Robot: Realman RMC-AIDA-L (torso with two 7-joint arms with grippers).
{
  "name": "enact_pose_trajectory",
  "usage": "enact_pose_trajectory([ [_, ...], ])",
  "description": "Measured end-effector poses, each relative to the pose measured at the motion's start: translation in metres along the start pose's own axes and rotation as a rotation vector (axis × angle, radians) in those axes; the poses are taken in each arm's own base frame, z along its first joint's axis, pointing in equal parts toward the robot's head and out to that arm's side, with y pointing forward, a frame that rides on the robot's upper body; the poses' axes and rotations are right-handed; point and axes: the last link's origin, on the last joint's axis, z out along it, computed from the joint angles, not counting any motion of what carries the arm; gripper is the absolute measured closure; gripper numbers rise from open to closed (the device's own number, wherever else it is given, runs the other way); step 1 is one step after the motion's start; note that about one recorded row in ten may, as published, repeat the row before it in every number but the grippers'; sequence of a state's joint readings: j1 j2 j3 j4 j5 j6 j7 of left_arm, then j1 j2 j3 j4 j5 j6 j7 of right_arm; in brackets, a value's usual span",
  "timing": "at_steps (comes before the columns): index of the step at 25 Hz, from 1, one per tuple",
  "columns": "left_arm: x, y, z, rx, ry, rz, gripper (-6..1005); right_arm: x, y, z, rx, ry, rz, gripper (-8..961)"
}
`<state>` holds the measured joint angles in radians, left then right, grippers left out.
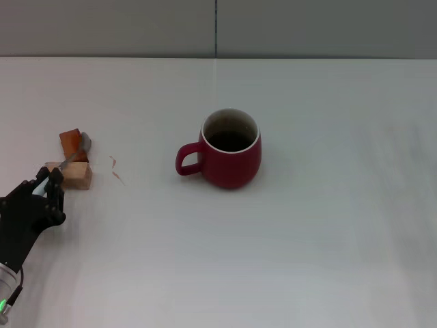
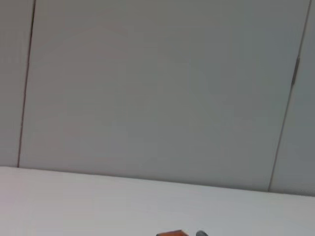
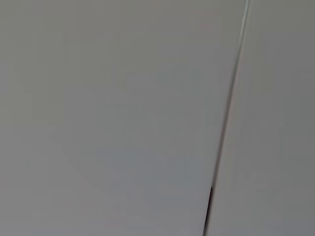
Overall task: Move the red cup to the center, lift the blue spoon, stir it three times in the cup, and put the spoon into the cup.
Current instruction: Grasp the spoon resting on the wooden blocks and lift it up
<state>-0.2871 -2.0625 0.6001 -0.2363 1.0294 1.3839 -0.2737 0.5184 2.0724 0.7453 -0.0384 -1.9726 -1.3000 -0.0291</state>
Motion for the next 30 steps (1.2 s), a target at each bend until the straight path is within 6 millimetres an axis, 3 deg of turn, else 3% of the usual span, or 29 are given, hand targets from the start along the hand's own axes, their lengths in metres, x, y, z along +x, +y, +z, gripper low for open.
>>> enact_pose_trajectory([
  [17, -0.01, -0.006, -0.008, 0.002, -0.064, 0.035, 854, 0.0, 0.0, 0.0, -0.001, -0.001, 0.0, 232],
  [30, 0.009, -0.002, -0.007, -0.04, 0.059, -0.059, 855, 0.0, -0.001, -0.003, 0.001, -0.006, -0.001, 231],
])
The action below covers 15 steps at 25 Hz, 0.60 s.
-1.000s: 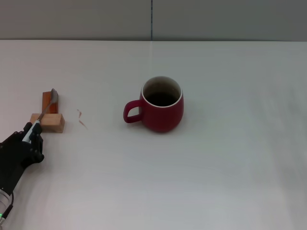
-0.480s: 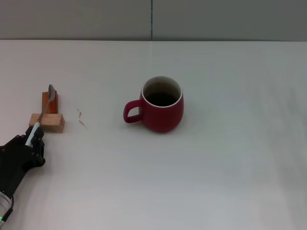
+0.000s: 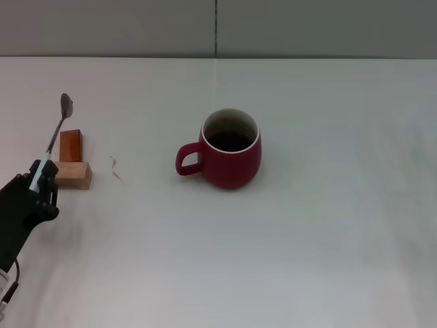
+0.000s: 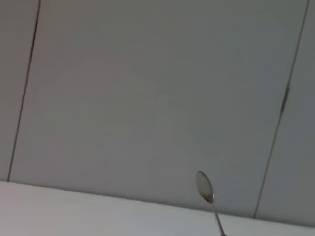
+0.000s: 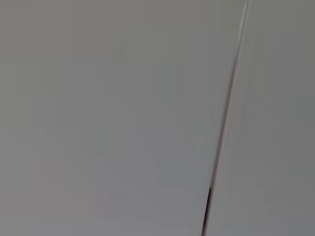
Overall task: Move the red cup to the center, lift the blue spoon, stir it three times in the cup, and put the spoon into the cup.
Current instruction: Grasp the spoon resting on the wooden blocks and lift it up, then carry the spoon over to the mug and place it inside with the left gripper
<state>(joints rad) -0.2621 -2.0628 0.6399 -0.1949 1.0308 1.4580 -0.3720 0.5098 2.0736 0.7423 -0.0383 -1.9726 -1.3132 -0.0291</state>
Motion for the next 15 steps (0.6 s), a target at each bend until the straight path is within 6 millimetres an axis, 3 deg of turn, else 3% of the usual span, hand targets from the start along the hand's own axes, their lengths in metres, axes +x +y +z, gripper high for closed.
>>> enact_pose_trajectory([
  [10, 0.035, -0.009, 0.012, -0.148, 0.117, -0.193, 854, 0.0, -0.001, -0.003, 0.001, -0.005, 0.0, 231],
  [11, 0.055, -0.011, 0.023, -0.273, 0.125, -0.216, 854, 0.001, -0.001, -0.005, 0.003, -0.003, 0.0, 231],
  [15, 0.072, -0.015, 0.029, -0.346, 0.128, -0.209, 854, 0.003, -0.001, -0.008, 0.005, 0.003, 0.004, 232],
])
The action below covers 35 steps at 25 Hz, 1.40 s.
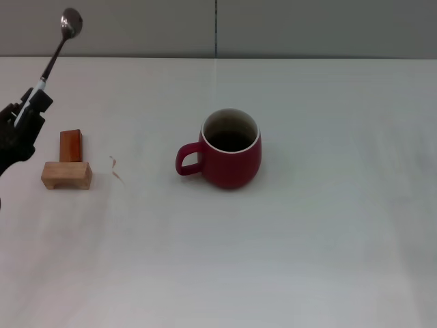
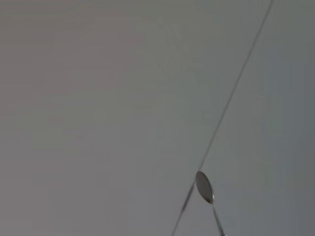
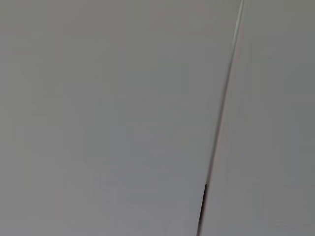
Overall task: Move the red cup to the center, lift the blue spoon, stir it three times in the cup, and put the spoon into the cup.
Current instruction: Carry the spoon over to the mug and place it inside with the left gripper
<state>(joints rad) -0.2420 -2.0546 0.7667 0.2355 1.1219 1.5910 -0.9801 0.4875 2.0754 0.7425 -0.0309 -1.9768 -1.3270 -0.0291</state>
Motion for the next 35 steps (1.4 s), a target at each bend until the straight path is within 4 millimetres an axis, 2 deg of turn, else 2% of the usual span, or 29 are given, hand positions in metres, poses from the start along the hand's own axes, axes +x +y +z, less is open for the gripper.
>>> enact_pose_trajectory([
  [3, 0.021, -0.002, 0.008, -0.076, -0.003, 0.028, 855, 0.001, -0.001, -0.003, 0.003, 0.004, 0.002, 232],
  [4, 0.035, -0.002, 0.011, -0.119, -0.014, 0.051, 855, 0.002, -0.001, -0.005, 0.005, 0.003, 0.002, 232],
  [5, 0.035, -0.002, 0.011, -0.119, -0.014, 0.051, 855, 0.002, -0.001, -0.005, 0.005, 0.003, 0.002, 232],
  [6, 0.049, -0.002, 0.016, -0.166, -0.046, 0.083, 855, 0.002, -0.002, -0.007, 0.008, 0.002, 0.004, 232],
  [8, 0.054, -0.002, 0.018, -0.181, -0.062, 0.093, 855, 0.002, -0.002, -0.008, 0.009, 0.002, 0.006, 232],
  [9, 0.068, -0.002, 0.024, -0.221, -0.116, 0.139, 855, 0.003, -0.002, -0.01, 0.011, 0.001, 0.008, 232],
  [10, 0.068, -0.002, 0.024, -0.221, -0.116, 0.139, 855, 0.003, -0.002, -0.01, 0.011, 0.001, 0.008, 232],
  [14, 0.095, 0.004, 0.035, -0.272, -0.196, 0.267, 855, 0.003, -0.002, -0.013, 0.016, 0.0, 0.015, 232],
  [15, 0.095, 0.004, 0.035, -0.272, -0.196, 0.267, 855, 0.003, -0.002, -0.013, 0.016, 0.0, 0.015, 232],
  [19, 0.117, 0.015, 0.05, -0.315, -0.275, 0.402, 854, 0.003, -0.003, -0.013, 0.018, 0.001, 0.015, 232],
  [29, 0.144, 0.04, 0.072, -0.381, -0.427, 0.621, 855, 0.005, -0.005, -0.016, 0.027, 0.007, 0.014, 233],
  [35, 0.144, 0.059, 0.081, -0.435, -0.529, 0.721, 854, 0.005, -0.006, -0.016, 0.032, 0.008, 0.016, 233],
])
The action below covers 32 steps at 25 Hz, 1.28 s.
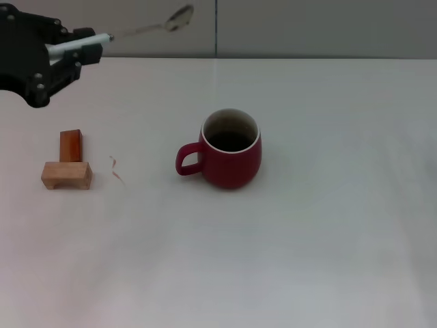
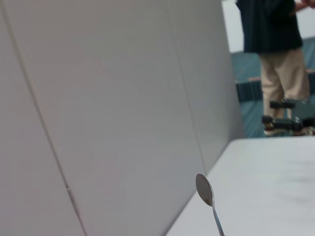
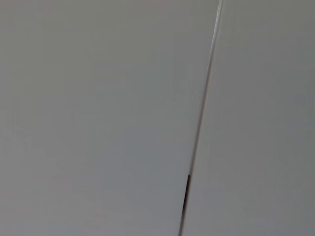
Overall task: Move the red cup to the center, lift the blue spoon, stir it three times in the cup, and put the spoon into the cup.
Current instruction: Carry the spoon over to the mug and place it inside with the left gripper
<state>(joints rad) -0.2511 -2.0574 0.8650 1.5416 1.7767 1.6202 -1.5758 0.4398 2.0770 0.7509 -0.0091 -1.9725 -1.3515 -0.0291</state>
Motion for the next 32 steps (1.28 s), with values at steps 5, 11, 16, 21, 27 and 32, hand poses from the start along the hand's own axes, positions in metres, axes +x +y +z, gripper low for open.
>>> enact_pose_trajectory([
  [5, 0.012, 0.008, 0.014, -0.063, -0.082, 0.08, 854, 0.0, 0.0, 0.0, 0.001, -0.001, 0.002, 233],
  [11, 0.029, 0.012, 0.036, -0.12, -0.167, 0.17, 855, 0.0, 0.0, 0.0, -0.002, 0.0, 0.001, 233],
  [16, 0.042, 0.009, 0.055, -0.143, -0.254, 0.242, 855, 0.0, 0.001, 0.0, -0.005, 0.0, 0.0, 233],
  [21, 0.051, 0.012, 0.078, -0.179, -0.384, 0.333, 855, 0.0, 0.001, 0.0, -0.005, 0.001, 0.0, 233],
  [27, 0.065, 0.018, 0.092, -0.199, -0.48, 0.428, 854, 0.0, 0.0, -0.001, -0.004, 0.002, -0.001, 233],
  [32, 0.077, 0.023, 0.099, -0.23, -0.528, 0.488, 854, 0.0, 0.001, -0.001, -0.005, 0.001, 0.0, 234],
])
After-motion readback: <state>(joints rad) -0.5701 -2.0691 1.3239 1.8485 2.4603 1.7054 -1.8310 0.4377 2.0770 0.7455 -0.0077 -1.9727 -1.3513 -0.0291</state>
